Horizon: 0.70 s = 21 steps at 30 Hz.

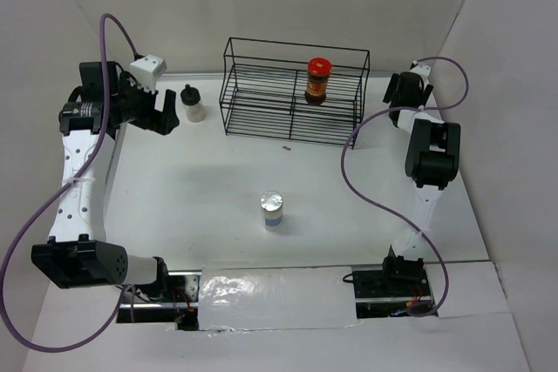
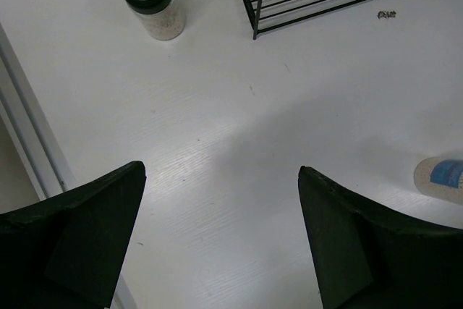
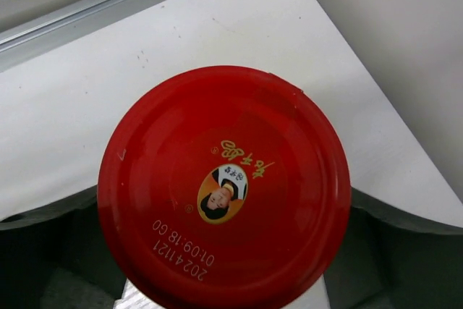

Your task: Organize the condiment bottles

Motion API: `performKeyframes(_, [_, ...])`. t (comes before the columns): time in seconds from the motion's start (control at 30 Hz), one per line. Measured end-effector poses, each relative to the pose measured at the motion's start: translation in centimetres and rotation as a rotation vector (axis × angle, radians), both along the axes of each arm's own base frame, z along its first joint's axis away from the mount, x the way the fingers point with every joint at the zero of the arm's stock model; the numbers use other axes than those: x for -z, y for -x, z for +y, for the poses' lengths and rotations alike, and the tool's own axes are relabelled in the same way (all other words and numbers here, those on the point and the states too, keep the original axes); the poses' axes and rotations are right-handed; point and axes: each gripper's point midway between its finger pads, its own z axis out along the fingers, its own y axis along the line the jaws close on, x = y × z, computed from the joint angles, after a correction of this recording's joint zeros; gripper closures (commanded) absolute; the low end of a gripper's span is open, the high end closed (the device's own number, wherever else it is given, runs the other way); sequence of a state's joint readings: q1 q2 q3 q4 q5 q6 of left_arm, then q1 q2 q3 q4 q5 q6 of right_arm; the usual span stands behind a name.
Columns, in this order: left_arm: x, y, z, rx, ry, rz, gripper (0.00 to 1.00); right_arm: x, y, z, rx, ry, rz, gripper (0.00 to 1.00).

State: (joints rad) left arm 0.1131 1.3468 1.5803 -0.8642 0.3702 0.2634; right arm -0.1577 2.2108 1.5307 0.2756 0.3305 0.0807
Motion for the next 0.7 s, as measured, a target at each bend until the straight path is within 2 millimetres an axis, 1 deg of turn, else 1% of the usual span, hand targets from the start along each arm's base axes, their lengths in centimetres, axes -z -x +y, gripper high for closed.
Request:
performKeyframes(0.07, [0.0, -0.1, 0.2, -0.005, -0.002, 0.000, 0.01, 0.1, -0.1, 0.0, -0.003, 0.006, -0.003, 0.20])
performKeyframes(0.1, [0.0, -0.1, 0.2, -0.006, -0.003, 0.000, 0.01, 0.0, -0.2, 0.0, -0.002, 0.011, -0.006, 0.26])
performKeyframes(0.17, [0.1, -0.2, 0.3, -0.009, -0.005, 0.001, 0.01, -0.3, -0.3, 0.0, 0.000, 0.021, -0.016, 0.34])
performKeyframes(0.2, [0.2, -0.2, 0.3, -0.010, -0.004, 0.003, 0.01, -0.4, -0.4, 0.0, 0.001, 0.022, -0.021, 0.55])
performKeyframes(0.23, [0.3, -0.3, 0.4, -0.011, -0.004, 0.006, 0.01, -0.4, -0.4, 0.1, -0.002, 0.024, -0.022, 0.73])
performKeyframes(0.27, [0.4, -0.3, 0.4, -0.011, -0.004, 0.009, 0.01, -0.3, -0.4, 0.1, -0.005, 0.028, -0.024, 0.79])
performKeyframes(0.37, [0.5, -0.4, 0.4, -0.010, -0.005, 0.013, 0.01, -0.4, -0.3, 0.1, -0.005, 0.035, -0.032, 0.77])
performKeyframes(0.43, [0.6, -0.5, 0.4, -0.008, -0.006, 0.013, 0.01, -0.5, 0.0, 0.1, -0.008, 0.041, -0.026, 0.77])
performKeyframes(0.53, [0.5, -0.5, 0.4, 0.001, -0.016, 0.006, 0.01, -0.8, 0.6, 0.2, -0.014, 0.049, 0.000, 0.79])
performKeyframes(0.57, [0.5, -0.6, 0.4, 0.004, -0.019, 0.001, 0.01, -1.1, 1.0, 0.3, -0.014, 0.049, 0.014, 0.82])
performKeyframes(0.63, [0.7, -0.7, 0.4, 0.006, -0.016, 0.002, 0.01, -2.1, 1.5, 0.3, -0.017, 0.059, 0.030, 0.84])
performKeyframes(0.7, [0.8, -0.7, 0.3, 0.009, -0.014, 0.003, 0.01, -3.8, 2.2, 0.6, -0.021, 0.081, 0.046, 0.87])
